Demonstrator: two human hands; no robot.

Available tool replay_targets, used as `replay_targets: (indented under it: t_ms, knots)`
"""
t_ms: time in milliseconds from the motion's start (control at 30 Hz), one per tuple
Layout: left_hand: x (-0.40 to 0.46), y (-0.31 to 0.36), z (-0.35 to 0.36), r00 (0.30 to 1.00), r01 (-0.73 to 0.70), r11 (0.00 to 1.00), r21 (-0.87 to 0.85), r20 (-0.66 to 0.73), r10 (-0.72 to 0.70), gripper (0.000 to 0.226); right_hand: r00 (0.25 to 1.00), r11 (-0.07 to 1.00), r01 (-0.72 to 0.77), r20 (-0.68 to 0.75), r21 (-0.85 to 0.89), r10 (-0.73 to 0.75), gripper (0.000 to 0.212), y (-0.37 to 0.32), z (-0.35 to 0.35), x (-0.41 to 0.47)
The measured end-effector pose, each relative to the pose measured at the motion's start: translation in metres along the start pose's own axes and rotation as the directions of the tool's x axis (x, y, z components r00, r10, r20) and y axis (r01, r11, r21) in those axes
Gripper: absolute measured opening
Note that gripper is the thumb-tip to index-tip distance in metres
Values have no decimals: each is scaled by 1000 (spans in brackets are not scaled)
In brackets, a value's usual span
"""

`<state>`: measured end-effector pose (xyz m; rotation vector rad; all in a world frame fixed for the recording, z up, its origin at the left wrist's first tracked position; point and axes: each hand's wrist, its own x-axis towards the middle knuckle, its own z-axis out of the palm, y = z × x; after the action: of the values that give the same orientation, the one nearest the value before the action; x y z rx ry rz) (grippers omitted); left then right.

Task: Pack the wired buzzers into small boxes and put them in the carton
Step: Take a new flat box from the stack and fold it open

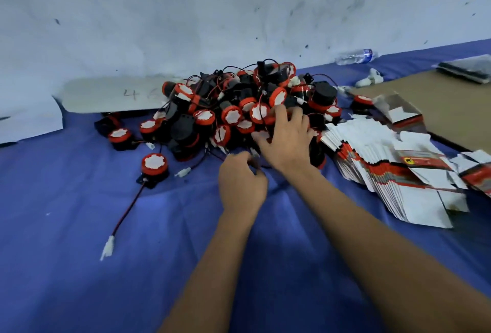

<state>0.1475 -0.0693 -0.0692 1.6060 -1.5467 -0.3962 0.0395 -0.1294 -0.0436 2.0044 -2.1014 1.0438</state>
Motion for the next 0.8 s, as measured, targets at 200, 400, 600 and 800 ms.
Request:
replay_targets:
  t_ms: [200, 400, 600, 800]
  knots:
    - [-3, 52, 44, 994, -63, 980, -188, 76, 78, 19, 926, 942, -319, -247, -101, 287, 45, 73, -41, 3]
    - [-21, 128, 92, 957, -189, 903, -386, 133, 257, 22, 723, 739, -659, -388, -137, 572, 53, 162, -113, -11]
    - [-35, 179, 119, 942, -220, 866, -449, 134, 309, 23, 747, 738, -661, -205, -134, 632, 74, 194, -127, 20]
    - [-28, 186, 130, 961, -156, 894, -420, 145, 236, 23, 817, 800, -577, -109, -162, 567, 70, 203, -110, 69]
